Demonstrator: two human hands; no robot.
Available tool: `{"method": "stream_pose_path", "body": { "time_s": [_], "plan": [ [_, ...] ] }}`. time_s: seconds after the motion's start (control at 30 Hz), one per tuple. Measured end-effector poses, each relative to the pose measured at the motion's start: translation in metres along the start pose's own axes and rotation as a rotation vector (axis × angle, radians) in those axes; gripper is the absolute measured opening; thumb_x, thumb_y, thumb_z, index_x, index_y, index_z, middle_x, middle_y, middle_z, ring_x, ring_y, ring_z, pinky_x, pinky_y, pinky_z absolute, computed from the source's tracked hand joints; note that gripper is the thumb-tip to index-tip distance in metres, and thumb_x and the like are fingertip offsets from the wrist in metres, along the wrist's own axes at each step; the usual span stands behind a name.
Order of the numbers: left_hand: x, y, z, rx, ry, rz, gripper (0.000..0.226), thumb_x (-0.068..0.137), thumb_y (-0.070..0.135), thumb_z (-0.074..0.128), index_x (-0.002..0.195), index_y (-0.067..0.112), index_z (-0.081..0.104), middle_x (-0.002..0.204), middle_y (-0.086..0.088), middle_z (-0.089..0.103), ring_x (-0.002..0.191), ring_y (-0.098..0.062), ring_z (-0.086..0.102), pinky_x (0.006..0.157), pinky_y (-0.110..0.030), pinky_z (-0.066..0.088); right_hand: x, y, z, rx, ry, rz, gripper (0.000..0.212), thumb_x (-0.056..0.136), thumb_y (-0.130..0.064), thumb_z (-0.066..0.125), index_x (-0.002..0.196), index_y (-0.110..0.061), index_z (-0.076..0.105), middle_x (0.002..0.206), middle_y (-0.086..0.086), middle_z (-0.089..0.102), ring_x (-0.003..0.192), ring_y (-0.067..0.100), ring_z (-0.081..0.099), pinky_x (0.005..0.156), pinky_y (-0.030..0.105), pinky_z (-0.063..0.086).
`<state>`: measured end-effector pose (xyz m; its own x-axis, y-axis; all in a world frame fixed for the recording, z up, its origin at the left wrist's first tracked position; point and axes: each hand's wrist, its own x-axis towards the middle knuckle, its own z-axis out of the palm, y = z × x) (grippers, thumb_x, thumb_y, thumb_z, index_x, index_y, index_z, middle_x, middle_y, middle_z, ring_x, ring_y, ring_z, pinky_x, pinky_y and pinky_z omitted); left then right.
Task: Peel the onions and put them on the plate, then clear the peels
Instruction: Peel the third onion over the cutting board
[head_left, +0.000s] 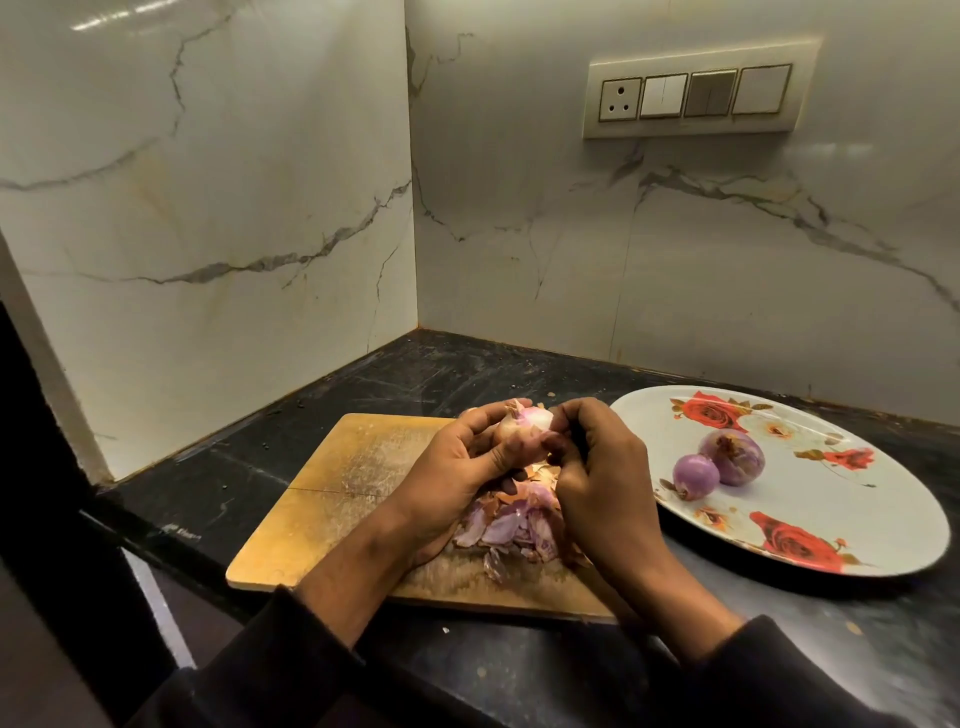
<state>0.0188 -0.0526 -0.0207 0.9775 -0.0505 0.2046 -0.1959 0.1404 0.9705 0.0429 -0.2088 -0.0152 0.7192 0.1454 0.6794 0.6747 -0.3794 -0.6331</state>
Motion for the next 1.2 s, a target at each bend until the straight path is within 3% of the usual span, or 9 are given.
{"method": "stream_pose_path", "body": {
  "time_s": [0.17,0.27,0.37,0.53,0.67,0.83,0.97,1.13,1.2],
  "plan": [
    [-0.0007,0.0014,0.0015,-0.045,0.007,-0.005,0.048,0.082,0.025,0.066,0.129,0.015,0.057,0.099,-0.01,0.073,0.076,-0.017,0.064,0.07,-0.03,0.056,-0.0016,-0.0006,0.0049,-0.177,0.01,-0.15,0.046,0.078,0.016,0.062,0.088,-0.025,0.045,0.085,-0.006,0.048,0.072,0.008,0.043,0.058,0.016,0.033],
    [-0.0002,0.0034,0.0013,-0.039,0.007,0.019,0.042,0.081,0.025,0.066,0.121,0.02,0.059,0.089,-0.005,0.074,0.072,-0.015,0.065,0.066,-0.028,0.055,-0.0032,-0.0011,0.0034,-0.144,0.04,-0.16,0.041,0.085,0.009,0.067,0.092,-0.027,0.048,0.09,-0.007,0.05,0.077,0.008,0.049,0.063,0.017,0.042],
    [0.0004,0.0039,0.0001,-0.048,0.022,0.009,0.036,0.081,0.023,0.067,0.117,0.024,0.061,0.092,-0.004,0.075,0.072,-0.015,0.066,0.067,-0.028,0.056,-0.0024,-0.003,0.0007,-0.028,0.047,-0.101,0.032,0.088,-0.004,0.072,0.098,-0.028,0.053,0.096,-0.009,0.054,0.09,0.001,0.055,0.072,0.011,0.048],
    [-0.0006,0.002,-0.0001,-0.027,0.021,-0.009,0.042,0.083,0.03,0.063,0.123,0.016,0.061,0.098,-0.013,0.07,0.071,-0.014,0.063,0.065,-0.027,0.054,-0.0007,0.0008,-0.0026,-0.077,0.059,-0.12,0.021,0.085,0.001,0.075,0.093,-0.017,0.066,0.087,-0.007,0.061,0.081,0.003,0.058,0.069,0.012,0.049],
    [0.0004,0.0014,0.0001,-0.106,0.036,-0.029,0.047,0.089,0.036,0.059,0.124,0.004,0.063,0.104,-0.021,0.062,0.078,-0.018,0.059,0.068,-0.026,0.053,-0.0014,-0.0021,-0.0003,-0.065,-0.001,-0.184,0.035,0.083,0.011,0.071,0.086,-0.022,0.058,0.084,-0.007,0.057,0.079,0.002,0.054,0.065,0.015,0.044],
    [-0.0002,0.0036,0.0003,-0.216,0.045,-0.032,0.046,0.083,0.043,0.064,0.108,0.006,0.073,0.106,-0.02,0.063,0.098,-0.034,0.05,0.079,-0.033,0.049,-0.002,-0.0028,0.0036,-0.078,-0.086,-0.227,0.04,0.085,0.007,0.07,0.089,-0.028,0.052,0.087,-0.011,0.053,0.082,-0.002,0.052,0.066,0.014,0.044],
    [0.0,0.0039,0.0016,-0.234,0.076,-0.02,0.055,0.08,0.045,0.066,0.115,0.003,0.069,0.112,-0.024,0.06,0.103,-0.036,0.047,0.083,-0.038,0.045,0.0002,-0.0032,-0.0004,-0.076,-0.133,-0.247,0.042,0.085,0.006,0.071,0.089,-0.031,0.051,0.087,-0.016,0.05,0.081,-0.004,0.053,0.068,0.01,0.044],
    [0.0006,0.0054,0.0027,-0.266,0.11,-0.053,0.054,0.095,0.044,0.049,0.12,-0.002,0.064,0.112,-0.024,0.055,0.088,-0.029,0.054,0.077,-0.034,0.044,0.0031,-0.0015,-0.0039,0.081,-0.164,-0.175,0.028,0.085,0.01,0.068,0.085,-0.017,0.06,0.082,-0.009,0.059,0.079,0.005,0.056,0.065,0.015,0.044],
    [0.0014,0.0065,0.0028,-0.31,0.124,-0.056,0.054,0.095,0.044,0.049,0.117,-0.001,0.067,0.114,-0.027,0.056,0.097,-0.036,0.05,0.08,-0.037,0.042,-0.0012,-0.0039,-0.0009,0.154,-0.228,-0.128,0.023,0.086,0.009,0.066,0.083,-0.013,0.06,0.079,-0.009,0.058,0.075,0.005,0.054,0.063,0.014,0.041]
  ]
}}
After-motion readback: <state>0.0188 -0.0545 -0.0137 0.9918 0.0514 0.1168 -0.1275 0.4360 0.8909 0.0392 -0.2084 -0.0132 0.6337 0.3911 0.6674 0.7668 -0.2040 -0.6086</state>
